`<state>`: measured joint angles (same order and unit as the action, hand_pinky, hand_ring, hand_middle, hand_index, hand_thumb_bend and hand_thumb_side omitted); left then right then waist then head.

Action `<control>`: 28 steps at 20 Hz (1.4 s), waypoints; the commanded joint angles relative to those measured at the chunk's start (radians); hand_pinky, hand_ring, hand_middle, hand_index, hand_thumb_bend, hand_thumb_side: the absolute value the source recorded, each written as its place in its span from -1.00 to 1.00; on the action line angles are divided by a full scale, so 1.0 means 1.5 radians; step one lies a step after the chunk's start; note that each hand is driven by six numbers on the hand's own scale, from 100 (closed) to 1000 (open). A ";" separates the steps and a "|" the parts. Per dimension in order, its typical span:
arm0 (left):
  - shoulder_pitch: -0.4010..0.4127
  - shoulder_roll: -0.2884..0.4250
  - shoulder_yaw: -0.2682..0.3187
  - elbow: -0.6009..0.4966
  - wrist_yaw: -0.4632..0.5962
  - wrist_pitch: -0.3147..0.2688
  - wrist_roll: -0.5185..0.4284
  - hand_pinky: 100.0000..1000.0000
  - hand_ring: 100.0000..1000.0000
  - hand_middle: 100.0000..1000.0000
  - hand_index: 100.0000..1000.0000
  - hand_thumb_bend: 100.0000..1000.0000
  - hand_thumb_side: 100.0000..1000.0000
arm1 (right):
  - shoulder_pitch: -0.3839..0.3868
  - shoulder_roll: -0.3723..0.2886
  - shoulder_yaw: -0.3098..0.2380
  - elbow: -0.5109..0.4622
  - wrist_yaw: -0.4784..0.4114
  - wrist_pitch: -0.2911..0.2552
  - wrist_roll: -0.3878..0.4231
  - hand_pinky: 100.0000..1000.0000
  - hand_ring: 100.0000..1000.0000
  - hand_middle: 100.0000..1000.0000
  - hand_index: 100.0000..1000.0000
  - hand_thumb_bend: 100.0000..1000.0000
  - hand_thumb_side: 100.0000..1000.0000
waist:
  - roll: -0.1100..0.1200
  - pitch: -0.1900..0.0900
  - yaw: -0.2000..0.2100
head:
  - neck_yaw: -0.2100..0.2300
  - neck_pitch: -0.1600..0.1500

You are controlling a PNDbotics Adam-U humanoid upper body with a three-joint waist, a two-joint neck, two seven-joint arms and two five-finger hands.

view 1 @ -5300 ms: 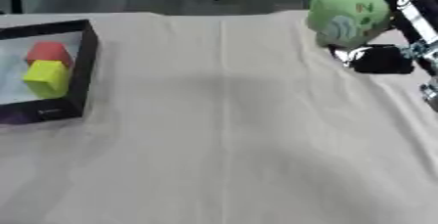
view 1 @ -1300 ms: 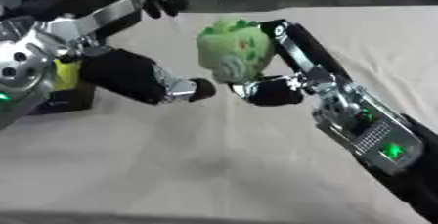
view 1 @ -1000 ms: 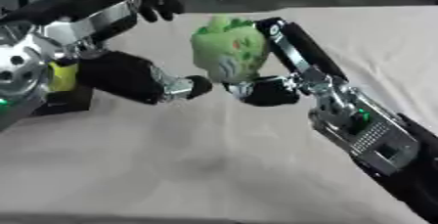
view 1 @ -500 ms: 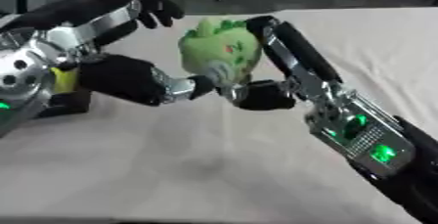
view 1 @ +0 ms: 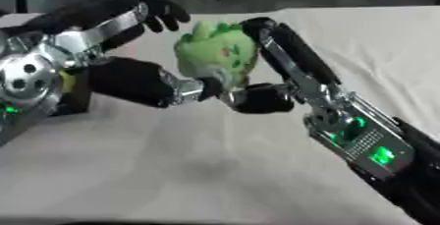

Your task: Pick up the objects with one hand, pass them to the other hand, and then place them into the box on the other side of the table.

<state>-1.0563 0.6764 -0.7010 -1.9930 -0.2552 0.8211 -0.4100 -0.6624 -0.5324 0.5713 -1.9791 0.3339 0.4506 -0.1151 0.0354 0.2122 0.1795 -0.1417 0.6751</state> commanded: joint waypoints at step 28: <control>-0.008 -0.036 -0.007 0.043 -0.036 0.057 -0.014 0.66 0.52 0.26 0.28 -1.00 -0.67 | -0.016 0.004 0.004 -0.014 0.050 -0.052 -0.013 0.32 0.31 0.03 -0.28 -0.47 -1.00 | 0.011 0.009 -0.007 | 0.008 -0.005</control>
<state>-1.0561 0.6126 -0.7238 -1.9374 -0.3102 0.8461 -0.3850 -0.6691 -0.5230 0.5872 -1.9790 0.4013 0.3780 -0.1316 0.0413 0.2241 0.1682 -0.1323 0.6751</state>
